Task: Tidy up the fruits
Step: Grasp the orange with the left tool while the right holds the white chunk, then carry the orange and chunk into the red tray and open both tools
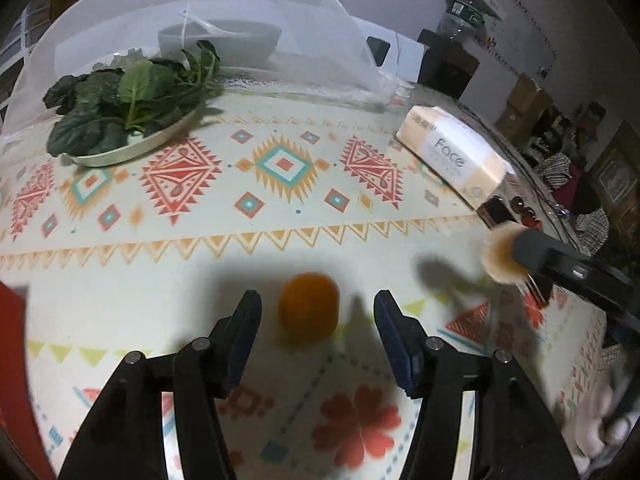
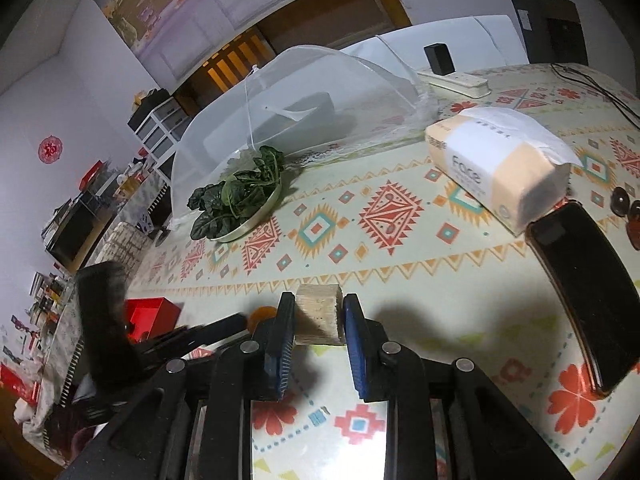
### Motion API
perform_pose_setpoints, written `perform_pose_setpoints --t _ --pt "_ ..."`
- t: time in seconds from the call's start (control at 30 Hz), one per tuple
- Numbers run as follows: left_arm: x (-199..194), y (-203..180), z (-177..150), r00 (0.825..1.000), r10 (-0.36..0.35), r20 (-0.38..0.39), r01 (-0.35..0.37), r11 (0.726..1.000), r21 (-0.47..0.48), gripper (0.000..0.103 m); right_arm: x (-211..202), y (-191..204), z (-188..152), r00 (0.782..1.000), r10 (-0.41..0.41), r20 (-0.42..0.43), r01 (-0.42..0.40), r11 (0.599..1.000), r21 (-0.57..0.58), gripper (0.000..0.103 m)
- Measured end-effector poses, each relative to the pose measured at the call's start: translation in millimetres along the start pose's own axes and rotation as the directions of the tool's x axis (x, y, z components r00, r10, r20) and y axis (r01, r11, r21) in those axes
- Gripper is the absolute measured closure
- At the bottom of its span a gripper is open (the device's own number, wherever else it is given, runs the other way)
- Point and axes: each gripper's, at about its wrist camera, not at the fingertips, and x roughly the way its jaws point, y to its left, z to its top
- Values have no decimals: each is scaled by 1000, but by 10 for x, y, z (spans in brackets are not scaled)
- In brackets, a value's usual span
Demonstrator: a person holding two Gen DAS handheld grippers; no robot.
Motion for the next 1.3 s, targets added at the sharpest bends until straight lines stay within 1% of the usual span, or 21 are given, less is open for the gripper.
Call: perform_pose_setpoints --t 0.03,0.07,0.1,0.2,0.33,0.47,0.57,0.63,0.7,0.73,0.77,0.8,0.83,0.9,0.97,1.1,1.2,1.27,1.3 --pt "42 15 -13 1000 20 -13 -20 1000 -13 60 -16 -10 -2 1000 3 1 -3 1000 2 77" --pt "44 25 -20 1000 25 -12 -25 1000 -18 70 -26 -24 -5 1000 7 0 -7 1000 6 77" --pt "37 39 -22 1000 28 -10 -28 999 -17 72 -28 -28 -8 1000 9 -1 -9 1000 7 77" --pt "-76 123 -67 999 33 3 -32 998 -52 72 -12 6 -17 1000 16 -6 -16 1000 2 77" --pt "-427 334 -176 998 -2 60 10 991 -130 72 33 155 -53 999 37 -17 -38 999 -18 77" --pt "-989 628 -360 987 -5 158 36 979 -198 72 97 499 -111 996 75 -37 -78 995 -70 77" --pt "-1423 969 -572 974 19 227 45 961 -274 72 162 825 -176 992 115 -58 -121 986 -112 77" --pt "-1708 1248 -761 963 61 264 31 943 -331 72 234 1069 -225 986 145 -78 -154 978 -142 77" --pt "-1918 1481 -930 954 106 282 11 924 -383 72 316 1306 -267 980 173 -102 -189 967 -169 77" --pt "-2065 1657 -1065 946 140 291 -5 907 -420 72 363 1414 -288 976 186 -114 -204 962 -179 77" --pt "-2151 1763 -1152 941 170 292 -25 896 -443 72 427 1543 -318 971 202 -132 -224 956 -190 77" --pt "-2254 1891 -1261 933 214 290 -58 882 -468 72 506 1694 -357 963 220 -154 -248 948 -200 77" --pt "-2305 1961 -1318 928 237 287 -74 873 -482 72 591 1849 -398 955 237 -179 -273 939 -211 77" --pt "-2417 2168 -1494 919 287 269 -111 845 -523 72 731 2097 -485 944 252 -212 -300 925 -233 77" --pt "-2425 2275 -1598 917 309 252 -131 830 -542 72 913 2369 -591 931 262 -255 -326 910 -254 77" --pt "-2357 2415 -1740 927 302 222 -133 819 -558 72 1232 2760 -797 910 254 -328 -352 891 -285 77" --pt "-2339 2475 -1801 928 301 219 -136 822 -554 71 1421 2963 -922 905 228 -361 -347 884 -314 77" --pt "-2351 2466 -1804 925 305 225 -137 822 -553 64 1508 3054 -963 909 204 -364 -332 881 -337 76" --pt "-2358 2464 -1805 925 303 231 -132 823 -552 54 1552 3087 -975 912 192 -362 -323 881 -347 76"
